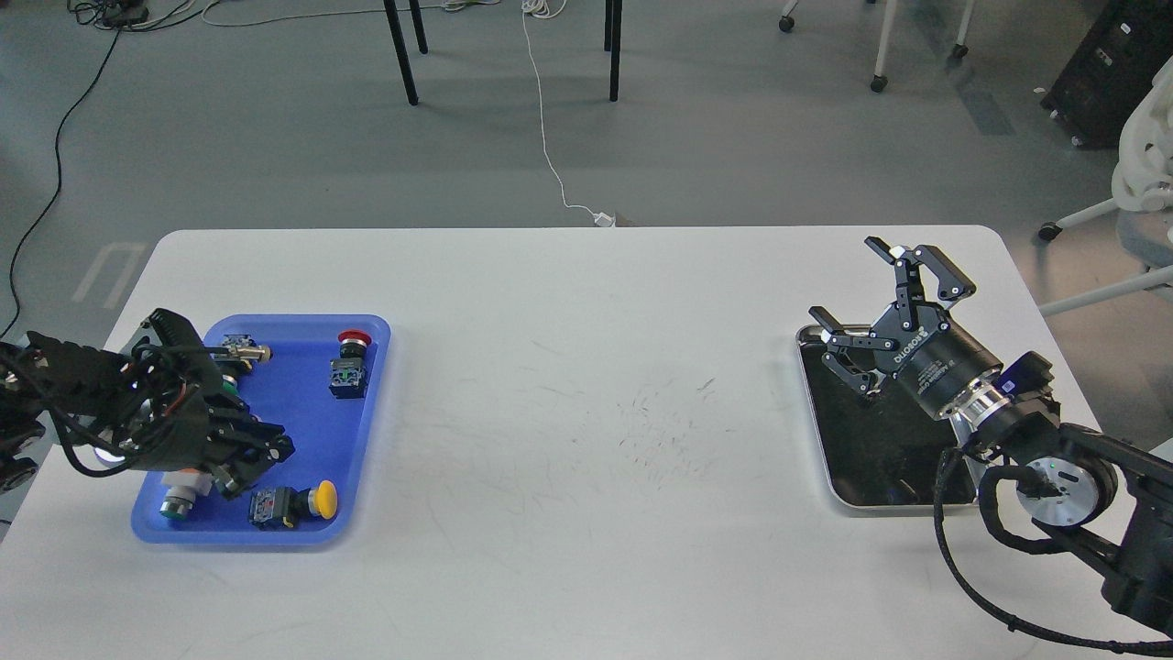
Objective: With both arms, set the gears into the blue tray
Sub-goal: 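Carry the black part into the blue tray and release it, then raise the left gripper up from the blue tray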
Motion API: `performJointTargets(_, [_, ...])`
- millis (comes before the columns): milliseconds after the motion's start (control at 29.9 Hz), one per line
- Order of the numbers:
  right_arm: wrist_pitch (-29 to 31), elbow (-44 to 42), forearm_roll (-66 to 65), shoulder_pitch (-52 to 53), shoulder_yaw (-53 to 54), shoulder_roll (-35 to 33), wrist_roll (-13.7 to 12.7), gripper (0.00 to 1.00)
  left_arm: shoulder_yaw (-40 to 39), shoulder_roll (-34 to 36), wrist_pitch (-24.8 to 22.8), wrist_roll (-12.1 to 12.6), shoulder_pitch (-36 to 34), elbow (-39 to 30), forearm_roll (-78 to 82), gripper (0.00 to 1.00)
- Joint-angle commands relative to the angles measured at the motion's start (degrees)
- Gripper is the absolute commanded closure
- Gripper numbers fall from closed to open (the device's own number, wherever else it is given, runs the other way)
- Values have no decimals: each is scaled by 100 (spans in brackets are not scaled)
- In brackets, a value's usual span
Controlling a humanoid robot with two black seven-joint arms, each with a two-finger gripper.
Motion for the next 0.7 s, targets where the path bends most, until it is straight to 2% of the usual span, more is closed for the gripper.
performJointTargets(0, [0,3,0,-3,-1,1,0,3,9,-84,0,0,2,139,0,79])
performJointTargets(200, [0,3,0,-29,7,-8,0,3,10,-84,0,0,107,253,0,74])
performJointTargets(301, [0,3,0,-38,7,-8,0,3,-8,-84,9,0,169,271,0,69])
performJointTargets(401, [0,12,0,-29,7,-8,0,3,-8,-76,96,0,213,271,0,50])
performJointTargets(468, [0,12,0,-29,7,-8,0,3,-17,-76,246,0,222,279,0,21])
performJointTargets(501, [0,12,0,-29,7,-8,0,3,-17,-67,316,0,222,279,0,11])
performJointTargets(601, [0,12,0,-29,7,-34,0,3,-122,12,466,0,196,262,-10,6])
performJointTargets(668, [0,12,-17,-12,7,-52,0,3,-559,30,475,0,187,244,-360,5])
